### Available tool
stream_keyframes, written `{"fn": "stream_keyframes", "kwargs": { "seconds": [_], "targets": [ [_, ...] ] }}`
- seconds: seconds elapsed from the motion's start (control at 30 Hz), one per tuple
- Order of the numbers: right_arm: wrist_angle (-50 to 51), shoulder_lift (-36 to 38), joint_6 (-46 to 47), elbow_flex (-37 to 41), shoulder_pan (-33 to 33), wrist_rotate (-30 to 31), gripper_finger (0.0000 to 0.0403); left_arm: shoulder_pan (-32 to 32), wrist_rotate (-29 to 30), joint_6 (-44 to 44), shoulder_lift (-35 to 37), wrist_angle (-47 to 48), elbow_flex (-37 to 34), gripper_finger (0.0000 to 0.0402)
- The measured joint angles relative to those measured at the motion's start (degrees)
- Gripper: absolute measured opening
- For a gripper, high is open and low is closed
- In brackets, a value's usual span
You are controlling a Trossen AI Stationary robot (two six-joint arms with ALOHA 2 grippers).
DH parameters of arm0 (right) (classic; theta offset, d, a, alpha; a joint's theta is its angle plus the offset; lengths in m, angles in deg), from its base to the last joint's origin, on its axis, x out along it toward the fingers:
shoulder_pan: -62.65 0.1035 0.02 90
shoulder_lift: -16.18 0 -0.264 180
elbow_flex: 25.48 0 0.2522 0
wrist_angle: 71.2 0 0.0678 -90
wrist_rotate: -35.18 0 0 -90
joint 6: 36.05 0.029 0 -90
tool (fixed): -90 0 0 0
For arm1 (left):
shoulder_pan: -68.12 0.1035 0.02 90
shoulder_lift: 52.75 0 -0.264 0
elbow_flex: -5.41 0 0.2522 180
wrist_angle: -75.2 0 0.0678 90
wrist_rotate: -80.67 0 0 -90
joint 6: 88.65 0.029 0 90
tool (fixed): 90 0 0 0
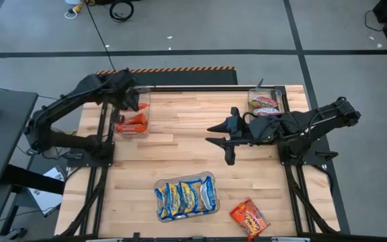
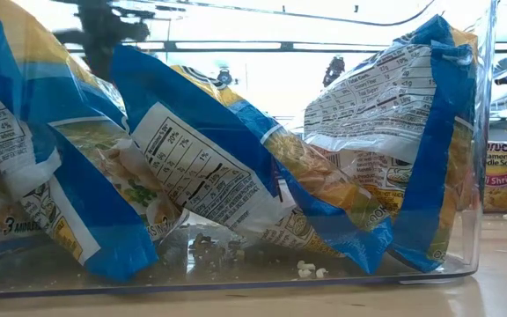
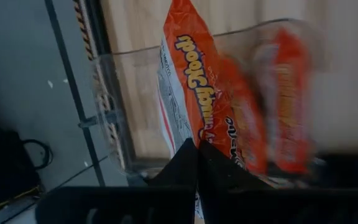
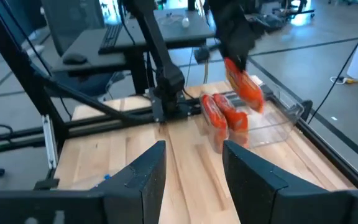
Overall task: Sort Maruchan noodles
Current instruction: Put the orange noodle pack into the top left transparent bin
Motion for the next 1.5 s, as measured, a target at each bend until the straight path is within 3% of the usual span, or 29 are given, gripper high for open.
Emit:
{"fn": "stream_keyframes", "kwargs": {
  "seconds": [0.2,0.57,0.87,1.0,1.13,1.5],
  "targets": [
    [-1.1,0.0,0.0,0.0,-0.9,-0.1,0.0163,8.0,-8.1,8.1,0.0,-11.9,-8.0,0.0004],
    [-1.1,0.0,-5.0,0.0,-6.4,-0.7,0.0163,15.8,-16.4,11.6,-0.6,-18.6,-18.5,0.0004],
    [-5.5,0.0,-12.1,0.0,-18.7,-15.6,0.0163,18.2,-20.8,5.5,-8.1,-22.2,-19.0,0.0004],
    [-7.1,0.0,-15.7,0.0,-24.9,-21.5,0.0163,18.2,-20.8,-2.6,-11.9,-23.0,-16.4,0.0004],
    [-7.7,0.0,-17.9,0.0,-31.2,-27.8,0.0163,18.1,-15.1,-10.4,-15.2,-23.6,-11.8,0.0004],
    [-8.0,0.0,-18.7,0.0,-41.4,-36.8,0.0163,19.0,-2.6,-15.4,-22.1,-31.8,-8.1,0.0007]
  ]
}}
